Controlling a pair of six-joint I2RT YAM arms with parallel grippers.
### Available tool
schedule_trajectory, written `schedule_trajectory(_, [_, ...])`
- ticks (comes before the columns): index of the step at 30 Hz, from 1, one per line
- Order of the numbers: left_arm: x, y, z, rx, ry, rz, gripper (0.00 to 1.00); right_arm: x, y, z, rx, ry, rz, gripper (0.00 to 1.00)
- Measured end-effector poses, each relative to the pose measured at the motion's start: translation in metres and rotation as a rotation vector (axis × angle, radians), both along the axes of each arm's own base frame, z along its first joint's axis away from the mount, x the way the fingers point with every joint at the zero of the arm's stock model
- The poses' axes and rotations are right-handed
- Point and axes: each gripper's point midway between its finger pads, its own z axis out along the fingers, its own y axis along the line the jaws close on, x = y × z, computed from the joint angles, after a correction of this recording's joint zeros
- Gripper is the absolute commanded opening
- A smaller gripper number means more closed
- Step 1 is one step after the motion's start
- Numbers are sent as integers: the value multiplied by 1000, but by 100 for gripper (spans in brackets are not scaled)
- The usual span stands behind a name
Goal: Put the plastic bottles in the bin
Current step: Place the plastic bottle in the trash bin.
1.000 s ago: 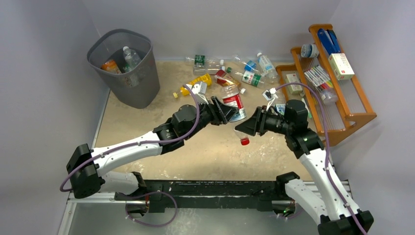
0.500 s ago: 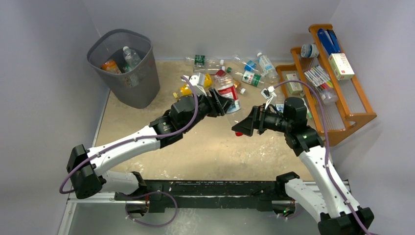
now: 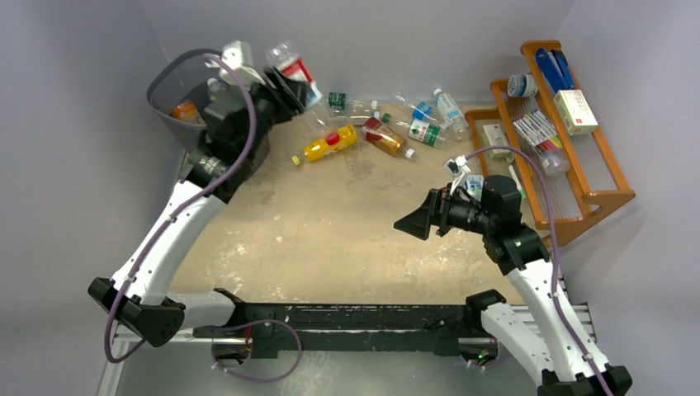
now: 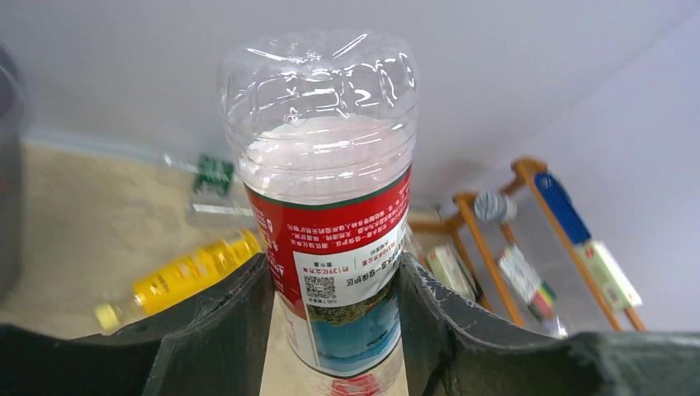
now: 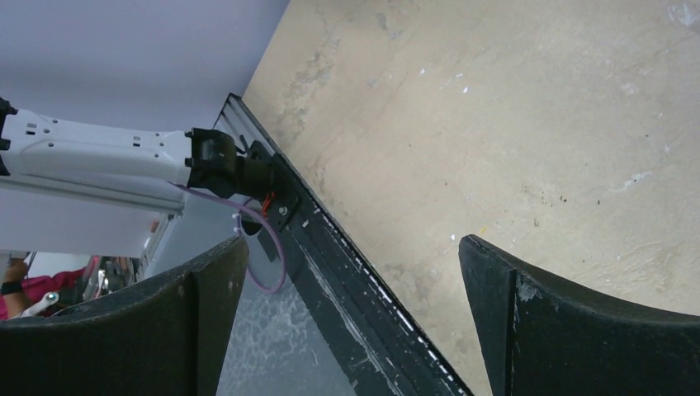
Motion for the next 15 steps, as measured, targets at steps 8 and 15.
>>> schedule_trajectory(8, [41,100,62,-2,-99,210,49,-2,-3,-11,-21,38,-19,100])
schedule_trajectory(15, [102,241,15,-149,8,419,48,-7,-5,-18,-24,50,-20,100])
